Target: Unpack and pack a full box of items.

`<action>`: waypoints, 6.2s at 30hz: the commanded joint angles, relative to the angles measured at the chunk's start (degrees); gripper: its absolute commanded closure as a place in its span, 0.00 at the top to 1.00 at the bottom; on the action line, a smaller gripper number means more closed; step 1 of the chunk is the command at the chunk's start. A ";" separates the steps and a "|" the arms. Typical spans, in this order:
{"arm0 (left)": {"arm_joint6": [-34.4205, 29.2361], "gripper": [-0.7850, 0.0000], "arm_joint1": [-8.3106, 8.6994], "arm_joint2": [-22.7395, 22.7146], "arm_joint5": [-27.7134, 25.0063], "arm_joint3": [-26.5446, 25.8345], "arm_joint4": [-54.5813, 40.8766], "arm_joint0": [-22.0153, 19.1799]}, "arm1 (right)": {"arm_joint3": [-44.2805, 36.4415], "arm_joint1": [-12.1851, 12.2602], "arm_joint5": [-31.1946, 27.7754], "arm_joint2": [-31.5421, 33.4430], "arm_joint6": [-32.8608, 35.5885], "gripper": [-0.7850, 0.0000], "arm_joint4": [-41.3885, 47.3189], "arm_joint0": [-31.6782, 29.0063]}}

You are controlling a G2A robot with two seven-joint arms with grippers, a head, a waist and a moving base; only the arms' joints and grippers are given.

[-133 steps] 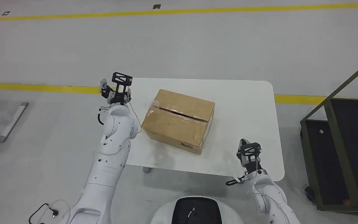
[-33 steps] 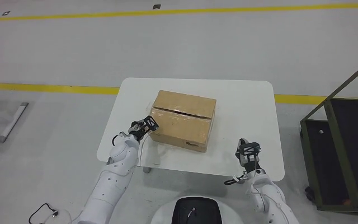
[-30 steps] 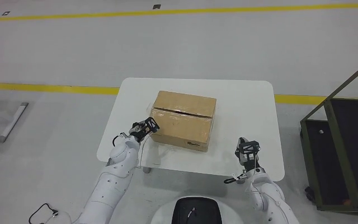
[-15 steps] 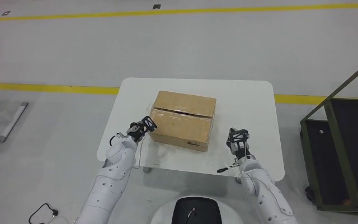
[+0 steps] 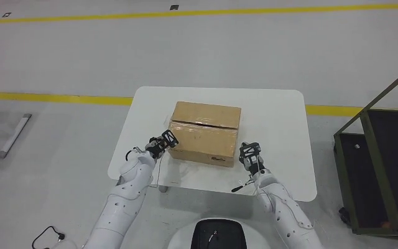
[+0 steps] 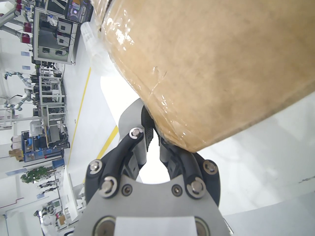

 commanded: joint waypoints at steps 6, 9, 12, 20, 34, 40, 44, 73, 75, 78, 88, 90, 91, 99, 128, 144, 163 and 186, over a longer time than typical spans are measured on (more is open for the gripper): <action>0.01 0.00 0.78 -0.83 -4.04 -4.78 -0.27 2.41 | 0.00 0.14 -2.26 0.40 -0.48 0.00 0.52 -0.36; 0.11 0.00 1.04 -0.91 -4.66 -6.08 0.02 3.23 | -0.55 0.34 -3.46 0.57 -0.77 0.00 -0.10 -0.88; 0.27 0.00 1.24 -1.02 -6.05 -7.56 -0.68 4.00 | -1.04 0.51 -4.34 0.80 -1.05 0.00 -0.54 -1.48; 0.50 0.00 1.77 -1.45 -7.49 -9.37 -1.56 4.97 | -2.58 0.73 -5.81 0.74 -1.19 0.00 -1.27 -2.65; 2.26 0.00 3.08 -2.77 -13.08 -15.11 -3.41 8.07 | -10.44 1.77 -9.46 2.59 -1.36 0.00 -1.07 -9.27; 4.34 0.00 3.96 -3.00 -15.59 -18.28 -1.57 10.33 | -14.01 2.48 -9.26 4.60 -1.60 0.00 -1.83 -13.94; 5.03 0.00 4.40 -3.20 -16.42 -19.20 -1.13 11.32 | -14.90 2.85 -8.78 6.12 -1.64 0.00 -1.44 -16.20; -9.62 0.00 4.73 -7.44 -16.03 -25.38 -20.61 9.78 | -21.87 4.46 -11.68 13.18 -6.23 0.00 1.86 -21.21; -11.23 0.00 4.81 -7.24 -17.81 -25.66 -21.19 9.36 | -21.75 4.51 -11.62 13.27 -6.32 0.00 1.60 -21.26; -14.95 0.44 4.79 -7.14 -21.11 -26.21 -25.40 8.40 | -21.56 4.58 -10.94 13.13 -6.54 0.00 0.45 -21.35; -15.13 1.00 4.84 -7.04 -21.96 -27.03 -25.87 8.16 | -17.73 4.23 -4.49 11.67 -7.96 0.00 -2.10 -20.30; -14.99 1.00 4.84 -6.97 -21.94 -26.98 -26.04 8.30 | -17.23 4.16 -4.45 11.37 -8.56 0.00 -1.79 -19.96; -14.73 1.00 4.83 -6.82 -22.26 -26.76 -26.85 8.60 | -17.24 4.15 -4.60 11.31 -8.75 0.00 -1.60 -19.93; -23.29 1.00 5.29 -9.37 -33.27 -23.53 -43.72 5.79 | -19.82 4.59 -10.54 12.98 -9.70 0.00 1.80 -20.55; -35.74 1.00 7.15 -12.31 -35.14 -22.18 -64.60 2.04 | -21.09 6.54 -33.49 18.15 -1.62 1.00 14.36 -16.41; -35.74 1.00 7.15 -12.31 -35.14 -22.18 -64.60 2.04 | -12.24 6.40 -38.06 11.85 14.95 0.95 28.17 -3.95; -35.74 1.00 7.15 -12.31 -35.14 -22.18 -64.60 2.04 | -7.52 6.48 -39.73 8.19 16.21 0.75 30.03 -0.17; -35.74 1.00 7.15 -12.31 -35.14 -22.18 -64.60 2.04 | -20.92 8.45 -40.11 10.95 10.41 0.00 17.11 -6.68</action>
